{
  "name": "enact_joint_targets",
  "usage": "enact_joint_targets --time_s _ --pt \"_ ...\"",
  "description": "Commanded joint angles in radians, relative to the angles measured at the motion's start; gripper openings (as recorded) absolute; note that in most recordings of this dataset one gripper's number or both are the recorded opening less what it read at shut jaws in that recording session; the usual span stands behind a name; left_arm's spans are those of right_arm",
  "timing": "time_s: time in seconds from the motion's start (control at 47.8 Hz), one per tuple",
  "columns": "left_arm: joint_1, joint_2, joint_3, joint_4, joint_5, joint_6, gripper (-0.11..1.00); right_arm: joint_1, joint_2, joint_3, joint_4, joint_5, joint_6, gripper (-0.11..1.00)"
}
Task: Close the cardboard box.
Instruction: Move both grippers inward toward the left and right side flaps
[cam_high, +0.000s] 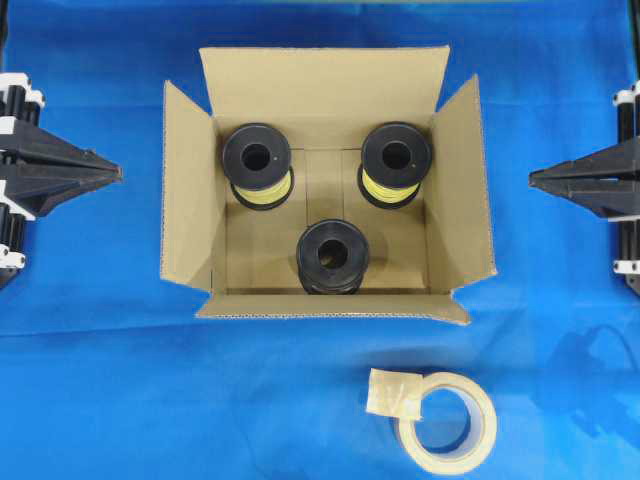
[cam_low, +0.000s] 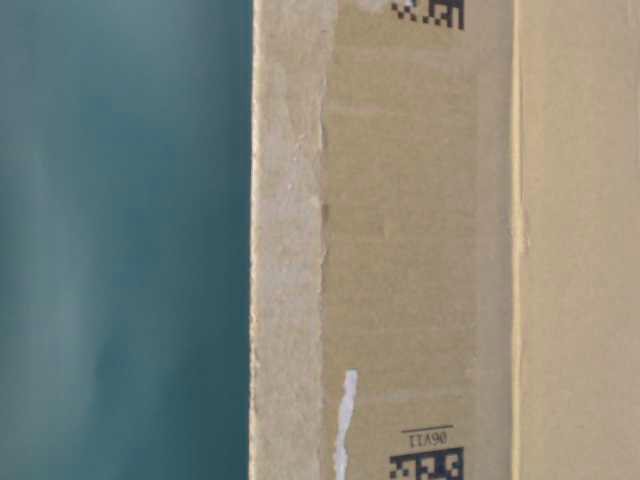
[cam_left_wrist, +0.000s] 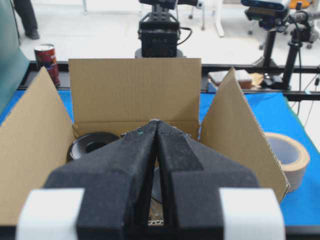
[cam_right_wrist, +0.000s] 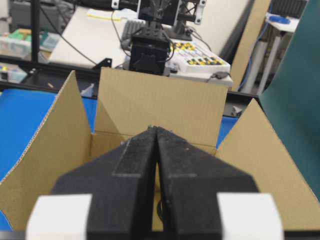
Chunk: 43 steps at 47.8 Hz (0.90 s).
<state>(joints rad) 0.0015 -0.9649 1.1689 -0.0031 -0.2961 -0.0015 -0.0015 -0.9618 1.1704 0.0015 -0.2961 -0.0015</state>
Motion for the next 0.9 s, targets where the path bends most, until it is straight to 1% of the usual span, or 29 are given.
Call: enact_joint_targets --time_s 0.0,0.188,0.272,0.377,0.481,0.607,0.733,0.879 --pt "0.003 0.009 -0.003 -0.034 -0.002 0.011 0.00 0.000 -0.002 -0.017 0.002 -0.002 0.005 0.00" --pt "0.002 0.009 0.014 -0.034 -0.005 0.014 0.00 -0.002 -0.012 -0.003 0.002 0.014 0.005 0.00" --pt "0.003 0.011 0.046 -0.034 -0.026 0.012 0.00 -0.003 -0.012 0.025 0.008 0.005 0.006 0.00" --pt "0.002 0.021 0.101 -0.034 -0.086 0.011 0.00 -0.005 -0.009 0.074 0.021 -0.026 0.006 0.00" --pt "0.003 0.051 0.158 -0.034 -0.163 0.000 0.00 -0.003 0.003 0.130 0.044 -0.091 0.006 0.00" --pt "0.002 0.123 0.232 -0.035 -0.278 -0.009 0.00 -0.003 0.048 0.204 0.080 -0.190 0.008 0.00" --pt "-0.005 0.210 0.287 -0.035 -0.407 -0.020 0.00 -0.003 0.138 0.276 0.121 -0.313 0.009 0.00" --pt "-0.021 0.324 0.314 -0.035 -0.520 -0.023 0.00 -0.003 0.265 0.314 0.150 -0.442 0.009 0.00"
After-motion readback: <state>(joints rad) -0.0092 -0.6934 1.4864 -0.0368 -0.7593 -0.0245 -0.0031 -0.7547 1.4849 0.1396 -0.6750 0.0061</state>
